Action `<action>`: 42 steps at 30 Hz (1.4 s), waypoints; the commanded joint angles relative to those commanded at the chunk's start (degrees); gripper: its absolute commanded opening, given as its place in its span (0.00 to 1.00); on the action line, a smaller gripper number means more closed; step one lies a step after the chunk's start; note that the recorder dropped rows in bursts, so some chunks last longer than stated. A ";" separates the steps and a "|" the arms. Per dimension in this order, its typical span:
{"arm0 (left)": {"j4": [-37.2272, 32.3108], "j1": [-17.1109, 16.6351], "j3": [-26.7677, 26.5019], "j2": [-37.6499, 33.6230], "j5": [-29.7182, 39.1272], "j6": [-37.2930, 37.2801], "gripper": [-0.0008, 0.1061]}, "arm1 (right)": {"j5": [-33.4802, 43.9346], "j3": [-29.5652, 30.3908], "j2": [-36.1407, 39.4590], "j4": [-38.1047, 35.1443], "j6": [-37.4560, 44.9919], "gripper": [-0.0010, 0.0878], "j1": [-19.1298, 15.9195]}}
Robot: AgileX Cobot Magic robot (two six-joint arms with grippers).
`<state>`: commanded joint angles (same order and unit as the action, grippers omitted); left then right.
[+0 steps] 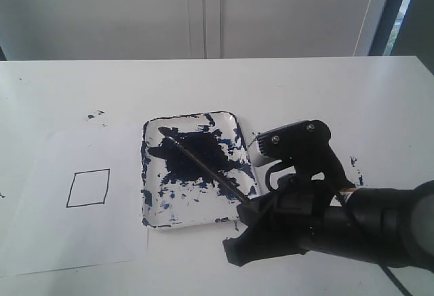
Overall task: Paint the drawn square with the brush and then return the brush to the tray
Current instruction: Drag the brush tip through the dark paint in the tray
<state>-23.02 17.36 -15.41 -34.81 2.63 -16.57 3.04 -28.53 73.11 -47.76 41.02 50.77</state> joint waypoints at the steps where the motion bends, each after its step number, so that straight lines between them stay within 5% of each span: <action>1: 0.00 0.00 0.00 0.00 0.00 0.00 0.01 | 1.59 0.00 0.00 0.00 0.45 0.01 -1.61; 12: 0.00 0.00 0.00 0.00 0.00 0.00 0.01 | 19.71 -6.45 -0.56 17.02 -2.48 0.01 -10.19; 21: 0.00 0.00 0.00 0.00 -0.46 0.00 0.01 | 33.80 -15.05 -4.85 51.29 -32.56 0.01 -10.40; 29: 0.00 0.00 0.00 0.00 -0.74 0.00 0.01 | 34.91 -15.96 -5.19 47.41 -33.67 0.01 -10.40; 42: 0.00 0.00 0.00 0.00 -0.51 0.00 0.01 | 23.27 -15.96 5.05 40.23 -33.55 0.01 -10.22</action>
<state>-23.02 17.36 -15.41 -34.81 2.11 -16.57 26.31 -44.49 78.17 -7.54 7.48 40.56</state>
